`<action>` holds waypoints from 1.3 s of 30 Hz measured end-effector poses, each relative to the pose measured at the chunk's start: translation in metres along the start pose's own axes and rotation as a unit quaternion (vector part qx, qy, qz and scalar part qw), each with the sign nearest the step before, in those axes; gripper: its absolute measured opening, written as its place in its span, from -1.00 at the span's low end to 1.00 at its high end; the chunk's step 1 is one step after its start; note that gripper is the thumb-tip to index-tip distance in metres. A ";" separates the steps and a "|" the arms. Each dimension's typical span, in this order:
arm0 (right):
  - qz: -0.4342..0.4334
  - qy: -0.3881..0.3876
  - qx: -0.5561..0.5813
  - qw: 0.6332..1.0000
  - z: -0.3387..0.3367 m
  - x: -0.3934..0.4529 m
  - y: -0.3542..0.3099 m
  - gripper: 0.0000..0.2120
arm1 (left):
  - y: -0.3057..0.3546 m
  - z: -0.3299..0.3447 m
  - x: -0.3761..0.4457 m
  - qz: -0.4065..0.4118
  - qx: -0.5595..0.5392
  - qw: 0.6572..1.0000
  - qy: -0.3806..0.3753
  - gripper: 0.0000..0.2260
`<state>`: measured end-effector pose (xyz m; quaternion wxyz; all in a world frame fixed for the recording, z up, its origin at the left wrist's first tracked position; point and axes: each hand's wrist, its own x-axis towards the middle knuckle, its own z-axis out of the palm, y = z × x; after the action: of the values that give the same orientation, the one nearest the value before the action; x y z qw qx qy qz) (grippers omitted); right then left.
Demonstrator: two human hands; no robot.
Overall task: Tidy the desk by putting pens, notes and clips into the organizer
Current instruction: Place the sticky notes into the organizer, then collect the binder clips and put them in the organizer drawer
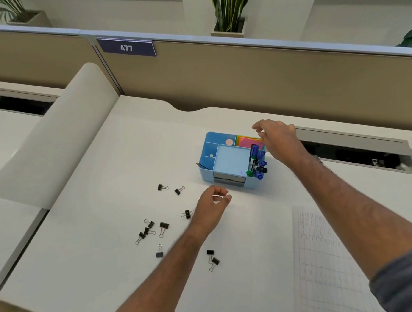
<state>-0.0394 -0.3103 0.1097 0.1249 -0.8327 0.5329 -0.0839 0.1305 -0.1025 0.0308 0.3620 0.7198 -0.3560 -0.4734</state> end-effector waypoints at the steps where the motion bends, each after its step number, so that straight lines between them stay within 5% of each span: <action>1: -0.004 0.006 0.005 1.000 0.000 0.000 -0.003 -0.74 | 0.000 0.001 0.000 -0.003 -0.005 1.000 -0.001 -0.91; 10: -0.097 -0.067 -0.070 0.991 0.016 -0.018 -0.044 -0.66 | 0.012 0.010 0.012 -0.062 -0.120 0.991 0.020 -0.85; 21: -0.128 -0.231 -0.231 0.936 0.037 -0.023 -0.060 -0.37 | 0.018 0.028 0.028 -0.157 -0.320 0.934 0.023 -0.73; 29: -0.145 -0.239 -0.262 0.924 0.037 -0.030 -0.064 -0.34 | 0.018 0.035 0.033 -0.231 -0.476 0.848 0.021 -0.79; 39: -0.133 -0.242 -0.264 0.924 0.061 -0.034 -0.065 -0.30 | 0.013 0.040 0.030 -0.251 -0.513 0.821 0.021 -0.76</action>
<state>0.0194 -0.2455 0.0708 0.0137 -0.8936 0.3739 0.2481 0.0999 -0.1418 0.0173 0.5548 0.5043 0.1389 -0.6469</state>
